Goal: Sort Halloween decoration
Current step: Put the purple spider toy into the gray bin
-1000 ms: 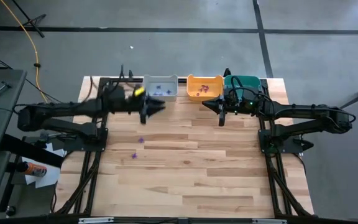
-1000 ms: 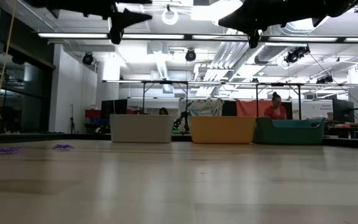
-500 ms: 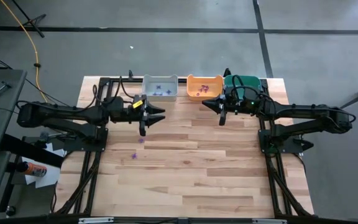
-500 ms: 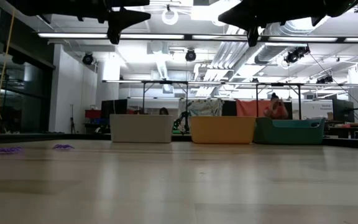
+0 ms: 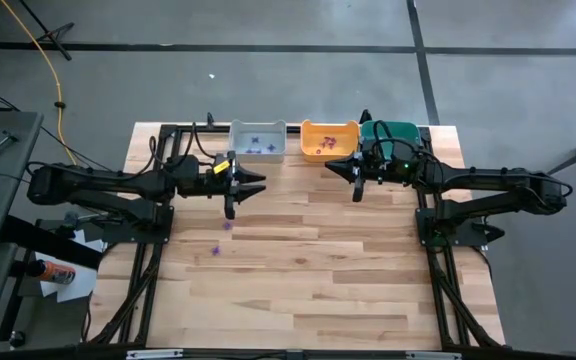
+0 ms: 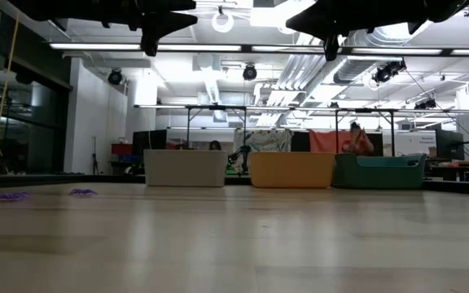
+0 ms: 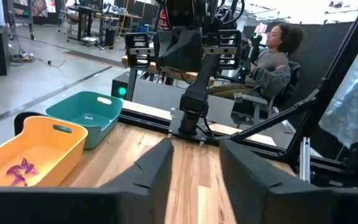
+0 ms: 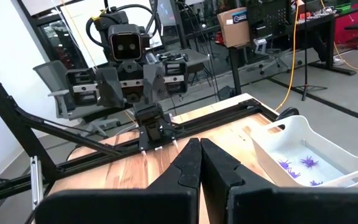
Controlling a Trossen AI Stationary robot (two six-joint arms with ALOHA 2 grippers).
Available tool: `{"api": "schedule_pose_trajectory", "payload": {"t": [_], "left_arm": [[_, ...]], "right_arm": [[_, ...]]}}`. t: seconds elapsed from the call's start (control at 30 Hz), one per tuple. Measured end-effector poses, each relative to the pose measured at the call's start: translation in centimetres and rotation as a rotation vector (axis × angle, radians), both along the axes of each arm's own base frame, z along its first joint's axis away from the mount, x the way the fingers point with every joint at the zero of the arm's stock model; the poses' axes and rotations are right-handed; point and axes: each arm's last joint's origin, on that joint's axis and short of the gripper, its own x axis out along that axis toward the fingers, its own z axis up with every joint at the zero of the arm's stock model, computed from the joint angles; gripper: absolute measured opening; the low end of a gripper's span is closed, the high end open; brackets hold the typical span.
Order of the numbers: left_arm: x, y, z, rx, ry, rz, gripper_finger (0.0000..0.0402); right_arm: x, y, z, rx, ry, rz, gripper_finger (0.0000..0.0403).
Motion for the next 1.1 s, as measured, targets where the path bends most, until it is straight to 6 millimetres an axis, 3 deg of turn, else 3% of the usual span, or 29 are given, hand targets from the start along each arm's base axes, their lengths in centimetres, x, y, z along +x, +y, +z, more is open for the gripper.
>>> {"api": "schedule_pose_trajectory", "payload": {"t": [0.2, 0.47, 0.8, 0.97, 1.1], "left_arm": [[0.0, 0.0, 0.01, 0.049, 0.004, -0.001, 0.0018], [0.01, 0.0, 0.01, 0.071, 0.006, -0.002, 0.0002], [0.0, 0.17, 0.06, 0.07, 0.004, 0.052, 0.0018], [0.08, 0.2, 0.14, 0.023, 0.051, 0.059, 0.006], [0.02, 0.05, 0.3, -0.007, 0.257, 0.055, 0.0109]], "right_arm": [[0.0, 0.0, -0.01, 0.0, 0.001, 0.0, 0.0], [-0.01, 0.0, -0.11, 0.003, 0.011, 0.0, 0.0], [-0.01, 0.0, -0.26, 0.006, 0.026, 0.0, 0.0], [-0.02, 0.0, -0.37, 0.009, 0.037, 0.0, 0.0], [-0.02, 0.0, -0.37, 0.009, 0.037, 0.0, 0.0]]}}
